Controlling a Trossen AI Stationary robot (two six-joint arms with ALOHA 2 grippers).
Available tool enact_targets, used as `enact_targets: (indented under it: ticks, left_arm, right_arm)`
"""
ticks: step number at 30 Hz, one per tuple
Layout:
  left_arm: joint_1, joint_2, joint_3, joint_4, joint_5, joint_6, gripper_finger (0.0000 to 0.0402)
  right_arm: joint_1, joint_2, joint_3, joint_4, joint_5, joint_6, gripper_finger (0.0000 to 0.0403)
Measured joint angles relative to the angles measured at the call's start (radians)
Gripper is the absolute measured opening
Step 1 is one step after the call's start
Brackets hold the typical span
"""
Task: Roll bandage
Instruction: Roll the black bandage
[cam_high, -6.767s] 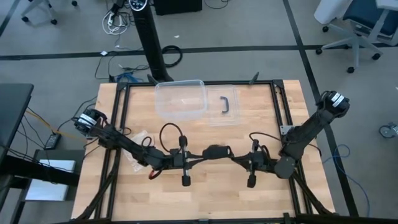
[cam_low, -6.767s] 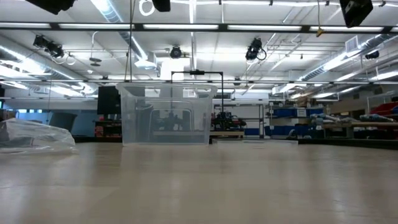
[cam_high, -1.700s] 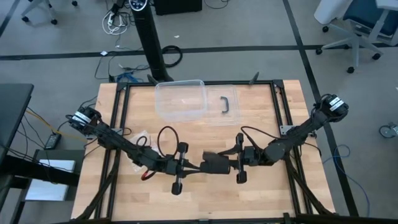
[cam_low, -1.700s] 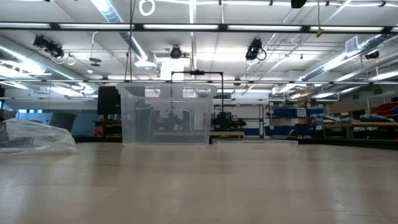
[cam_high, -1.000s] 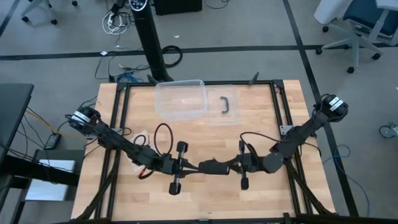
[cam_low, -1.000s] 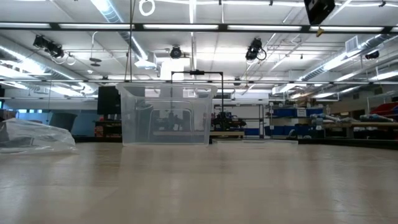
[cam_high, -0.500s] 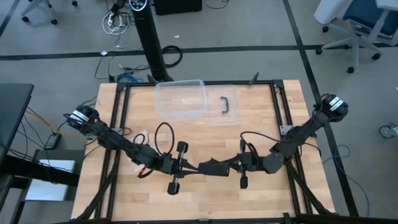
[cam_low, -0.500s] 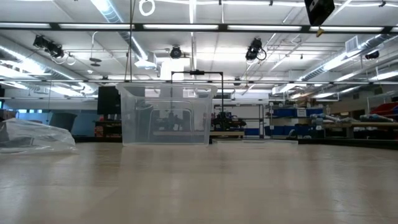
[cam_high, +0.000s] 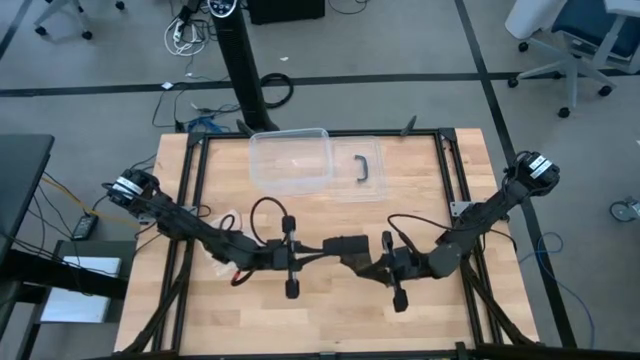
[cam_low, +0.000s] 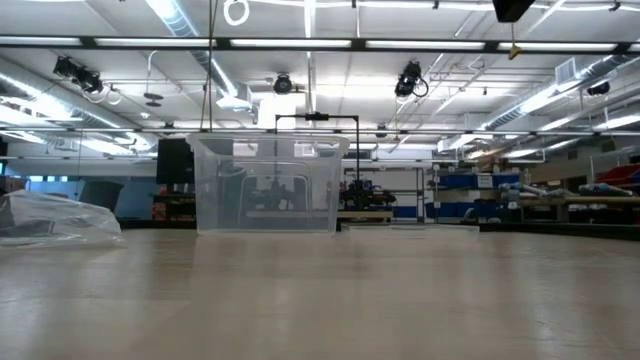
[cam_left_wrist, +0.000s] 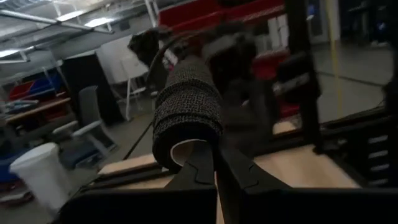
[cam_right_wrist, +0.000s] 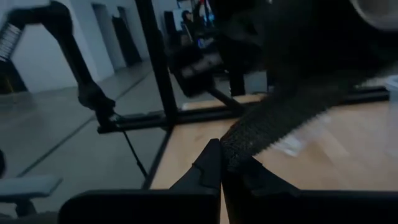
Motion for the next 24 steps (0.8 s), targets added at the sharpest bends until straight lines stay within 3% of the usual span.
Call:
enact_targets:
  ticks: [13,24]
  left_arm:
    - [0.012,0.057,0.001,-0.096,-0.049,-0.036,0.0]
    - [0.012,0.066,0.001,-0.127,0.04,-0.071,0.0]
  right_arm:
    - [-0.082,0.0,0.0,0.113,-0.014,-0.002,0.0]
    - [-0.14,0.0,0.0,0.082,-0.019,0.132,0.001]
